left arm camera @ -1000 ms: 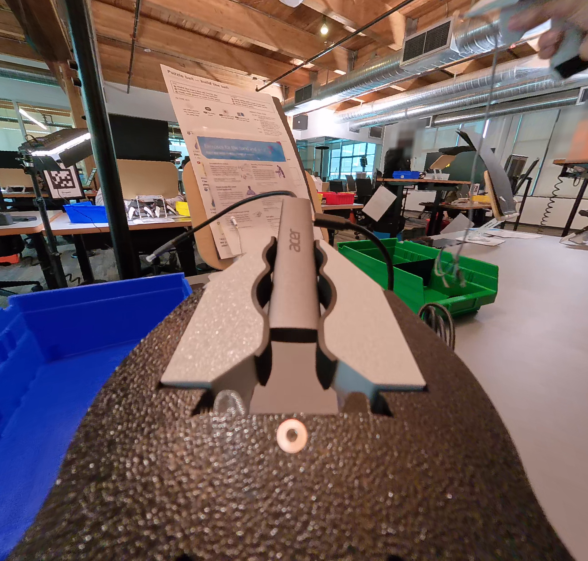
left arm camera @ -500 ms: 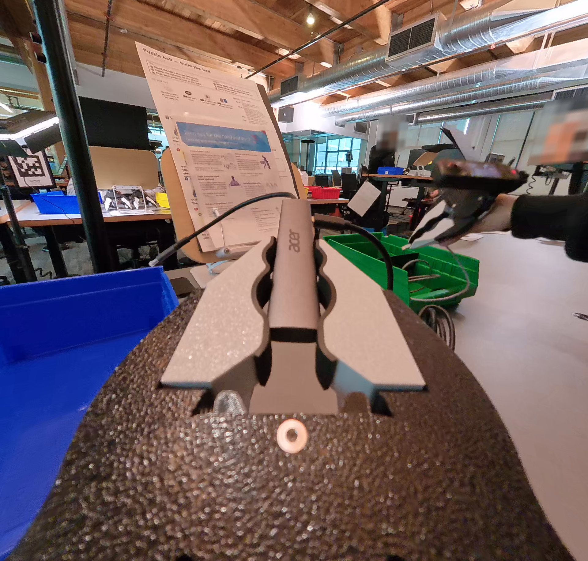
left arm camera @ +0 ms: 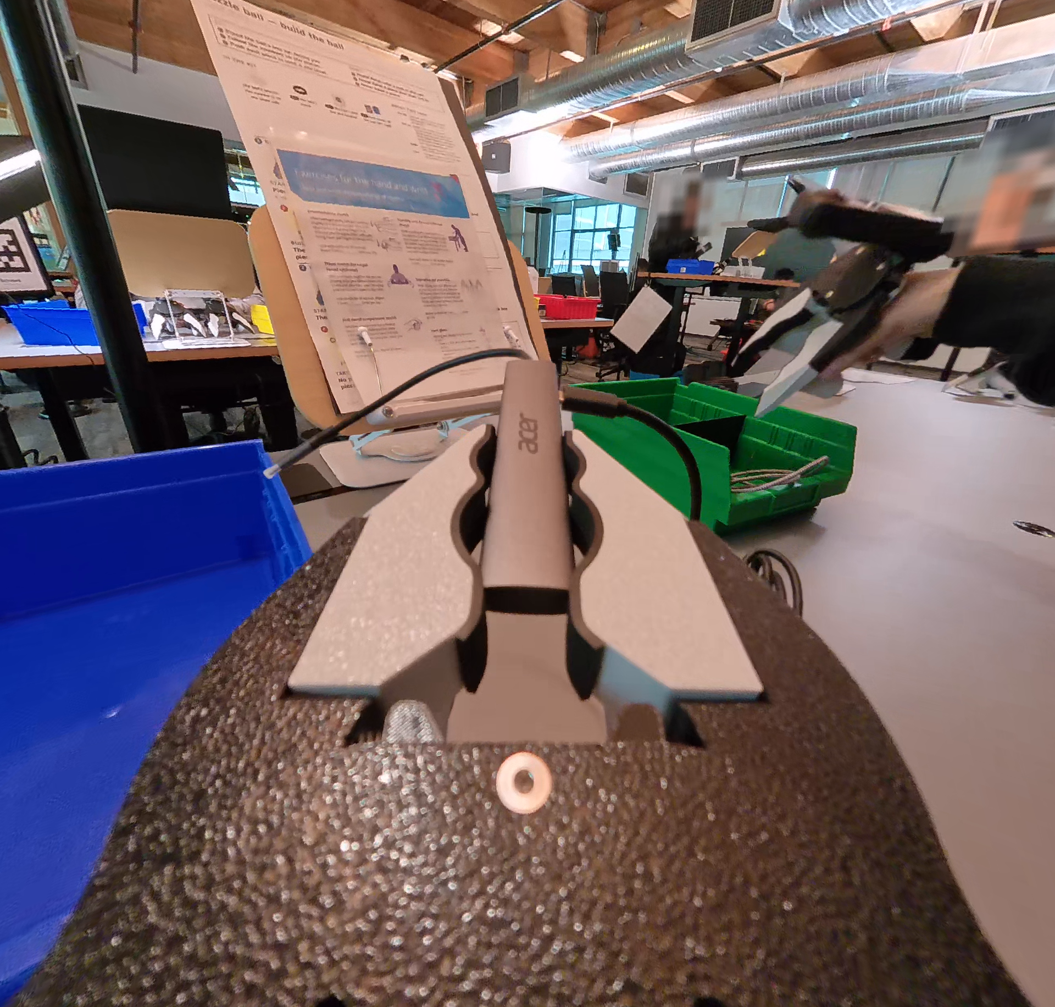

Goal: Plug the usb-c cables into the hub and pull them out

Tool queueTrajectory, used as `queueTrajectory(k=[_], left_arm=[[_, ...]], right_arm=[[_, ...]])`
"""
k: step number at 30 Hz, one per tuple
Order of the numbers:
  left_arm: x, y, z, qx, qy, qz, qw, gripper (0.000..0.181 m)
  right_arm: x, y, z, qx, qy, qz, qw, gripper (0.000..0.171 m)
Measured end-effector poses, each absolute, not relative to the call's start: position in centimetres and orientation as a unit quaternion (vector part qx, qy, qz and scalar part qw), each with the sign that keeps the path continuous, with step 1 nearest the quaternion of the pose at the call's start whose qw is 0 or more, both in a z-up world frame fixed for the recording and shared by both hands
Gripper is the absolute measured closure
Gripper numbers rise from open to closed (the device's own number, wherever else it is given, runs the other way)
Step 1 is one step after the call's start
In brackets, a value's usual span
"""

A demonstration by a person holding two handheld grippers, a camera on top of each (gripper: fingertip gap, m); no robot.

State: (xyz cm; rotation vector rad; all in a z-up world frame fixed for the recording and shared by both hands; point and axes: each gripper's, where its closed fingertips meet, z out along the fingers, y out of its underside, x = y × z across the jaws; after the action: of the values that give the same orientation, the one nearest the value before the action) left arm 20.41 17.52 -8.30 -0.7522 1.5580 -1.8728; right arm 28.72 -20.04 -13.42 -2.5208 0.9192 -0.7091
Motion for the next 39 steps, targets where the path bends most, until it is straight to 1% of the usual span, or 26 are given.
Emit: queueTrajectory(k=[1,2,4,6,7,9,10,12,16,25,27,29,30,36,39], left_arm=[[20.3,17.3,-8.3,-0.278,0.586,-0.705,0.286,0.16],[20.2,16.9,-8.3,-0.27,0.587,-0.709,0.282,0.16],[19.8,16.1,-8.5,-0.251,0.597,-0.71,0.278,0.16],[19.6,15.2,-9.1,-0.239,0.611,-0.702,0.278,0.16],[19.5,14.8,-9.3,-0.234,0.616,-0.7,0.277,0.16],[19.1,13.8,-9.7,-0.224,0.622,-0.701,0.266,0.16],[18.9,13.4,-9.8,-0.221,0.623,-0.702,0.264,0.16],[18.6,12.7,-10.1,-0.212,0.628,-0.701,0.262,0.16],[18.3,11.7,-10.7,-0.206,0.645,-0.684,0.271,0.16],[18.4,10.1,-12.2,-0.257,0.659,-0.671,0.221,0.16],[18.3,9.7,-12.5,-0.26,0.663,-0.668,0.216,0.16],[18.2,9.3,-12.7,-0.258,0.666,-0.666,0.214,0.16],[18.2,9.2,-12.8,-0.261,0.668,-0.664,0.213,0.16],[18.4,9.2,-13.1,-0.27,0.664,-0.666,0.207,0.16],[18.5,9.4,-13.2,-0.266,0.668,-0.658,0.225,0.16]], right_arm=[[27.4,-17.5,-12.6,-0.891,0.306,-0.25,0.222,0.073],[25.9,-14.4,-11.8,-0.885,0.287,-0.245,0.274,0.073],[22.5,-7.8,-10.0,-0.855,0.25,-0.24,0.387,0.08],[19.9,-2.6,-8.3,-0.795,0.226,-0.275,0.491,0.084],[18.8,-0.5,-8.1,-0.771,0.223,-0.278,0.528,0.093],[17.5,2.9,-8.7,-0.738,0.231,-0.272,0.573,0.094],[17.3,4.2,-9.0,-0.724,0.233,-0.272,0.59,0.098],[17.1,6.0,-8.9,-0.693,0.219,-0.293,0.621,0.112],[17.3,7.9,-9.6,-0.674,0.205,-0.323,0.631,0.127],[18.2,7.6,-11.7,-0.662,0.218,-0.37,0.614,0.141],[18.2,7.4,-11.7,-0.647,0.22,-0.38,0.623,0.147],[18.3,7.5,-12.2,-0.651,0.221,-0.375,0.622,0.151],[18.4,7.4,-12.3,-0.651,0.221,-0.38,0.619,0.155],[18.6,7.4,-12.3,-0.637,0.236,-0.389,0.623,0.16],[18.8,7.6,-12.7,-0.64,0.254,-0.376,0.62,0.16]])
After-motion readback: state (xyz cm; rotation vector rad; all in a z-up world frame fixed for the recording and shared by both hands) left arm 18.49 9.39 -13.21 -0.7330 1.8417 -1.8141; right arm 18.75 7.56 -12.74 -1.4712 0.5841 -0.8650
